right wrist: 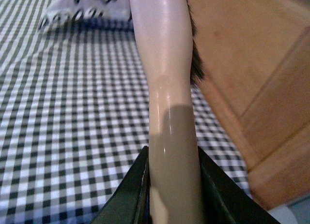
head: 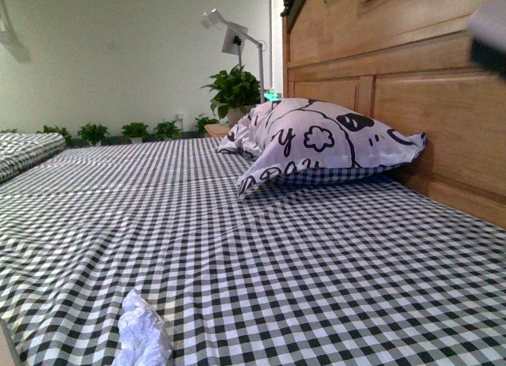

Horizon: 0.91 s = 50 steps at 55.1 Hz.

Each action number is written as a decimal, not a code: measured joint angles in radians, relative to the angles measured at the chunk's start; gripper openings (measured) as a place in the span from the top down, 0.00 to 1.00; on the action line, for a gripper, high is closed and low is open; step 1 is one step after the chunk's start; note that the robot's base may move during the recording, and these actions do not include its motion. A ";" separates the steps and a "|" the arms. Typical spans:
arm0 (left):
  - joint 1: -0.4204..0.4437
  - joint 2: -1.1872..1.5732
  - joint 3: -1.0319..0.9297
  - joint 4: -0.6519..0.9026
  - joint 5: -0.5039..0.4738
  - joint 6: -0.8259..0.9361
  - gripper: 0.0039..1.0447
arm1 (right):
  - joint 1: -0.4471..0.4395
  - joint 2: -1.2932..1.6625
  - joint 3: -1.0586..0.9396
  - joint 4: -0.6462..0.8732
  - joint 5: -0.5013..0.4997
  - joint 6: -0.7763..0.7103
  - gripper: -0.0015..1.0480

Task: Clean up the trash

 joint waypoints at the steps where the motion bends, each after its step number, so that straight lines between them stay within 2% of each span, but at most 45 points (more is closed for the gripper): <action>1: 0.000 0.000 0.000 0.000 0.000 0.000 0.76 | 0.000 0.019 0.007 0.004 -0.008 0.000 0.78; 6: 0.000 0.000 0.000 0.000 0.000 0.000 0.76 | 0.003 0.193 0.076 0.051 -0.084 -0.008 0.78; 13: 0.000 0.000 0.000 0.000 -0.001 0.000 0.76 | 0.022 0.398 0.160 0.057 -0.133 -0.031 0.78; 31: 0.000 0.000 0.000 0.000 -0.001 0.001 0.76 | 0.106 0.715 0.278 -0.043 -0.167 -0.089 0.78; 50: 0.000 0.000 0.000 0.000 -0.002 0.000 0.76 | 0.191 0.829 0.351 -0.083 -0.170 -0.064 0.78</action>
